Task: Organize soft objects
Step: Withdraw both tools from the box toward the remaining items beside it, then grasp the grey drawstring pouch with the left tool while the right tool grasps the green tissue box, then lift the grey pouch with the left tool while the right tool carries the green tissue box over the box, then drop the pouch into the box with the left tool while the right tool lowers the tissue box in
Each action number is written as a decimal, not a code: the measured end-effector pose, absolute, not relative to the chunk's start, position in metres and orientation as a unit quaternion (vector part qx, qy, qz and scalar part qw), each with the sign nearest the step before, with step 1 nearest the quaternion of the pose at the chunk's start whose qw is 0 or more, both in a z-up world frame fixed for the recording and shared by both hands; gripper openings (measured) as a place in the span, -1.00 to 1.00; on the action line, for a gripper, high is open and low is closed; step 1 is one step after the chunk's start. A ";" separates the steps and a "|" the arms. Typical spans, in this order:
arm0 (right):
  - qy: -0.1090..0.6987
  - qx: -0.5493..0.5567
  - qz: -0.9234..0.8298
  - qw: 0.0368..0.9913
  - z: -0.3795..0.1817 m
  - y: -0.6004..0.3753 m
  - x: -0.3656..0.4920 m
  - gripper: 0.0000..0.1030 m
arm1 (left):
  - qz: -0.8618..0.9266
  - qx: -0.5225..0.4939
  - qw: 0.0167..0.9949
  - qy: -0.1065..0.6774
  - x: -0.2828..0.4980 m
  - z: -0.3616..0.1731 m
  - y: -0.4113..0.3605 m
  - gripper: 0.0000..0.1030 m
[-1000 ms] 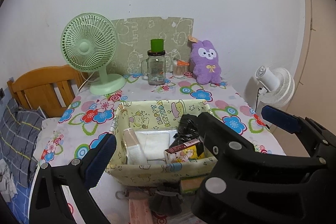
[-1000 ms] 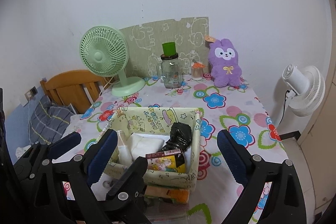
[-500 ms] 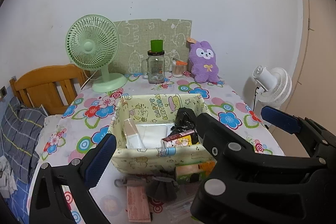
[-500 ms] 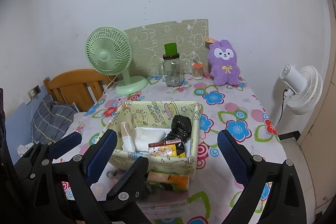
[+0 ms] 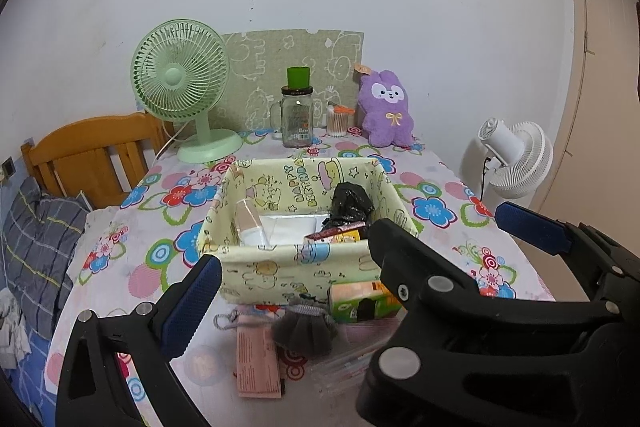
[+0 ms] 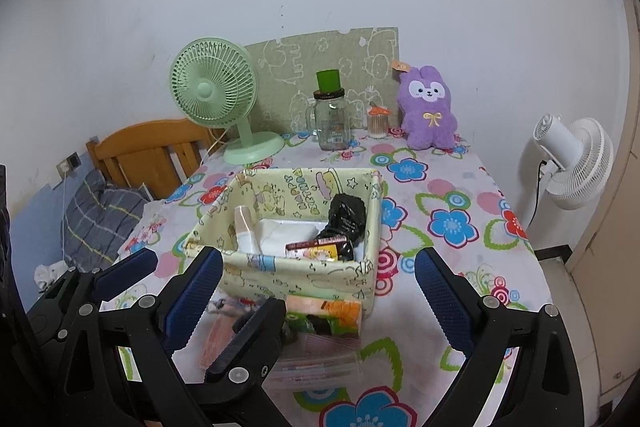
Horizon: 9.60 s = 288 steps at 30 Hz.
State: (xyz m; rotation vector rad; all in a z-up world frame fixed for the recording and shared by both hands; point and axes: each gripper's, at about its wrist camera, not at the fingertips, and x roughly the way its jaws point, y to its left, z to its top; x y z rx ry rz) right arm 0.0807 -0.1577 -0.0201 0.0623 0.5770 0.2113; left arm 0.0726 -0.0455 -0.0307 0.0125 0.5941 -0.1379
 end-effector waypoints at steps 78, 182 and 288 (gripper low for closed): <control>0.380 0.068 0.082 0.919 -0.143 -0.165 0.118 0.92 | -0.053 0.022 0.914 0.401 0.119 -0.148 -0.036 0.60; 0.300 0.051 0.071 0.950 -0.062 -0.147 0.071 0.51 | -0.038 0.009 0.946 0.321 0.067 -0.066 -0.030 -0.16; 0.333 0.028 0.091 0.938 -0.063 -0.119 0.206 0.78 | -0.056 -0.011 0.931 0.359 0.190 -0.068 -0.008 0.84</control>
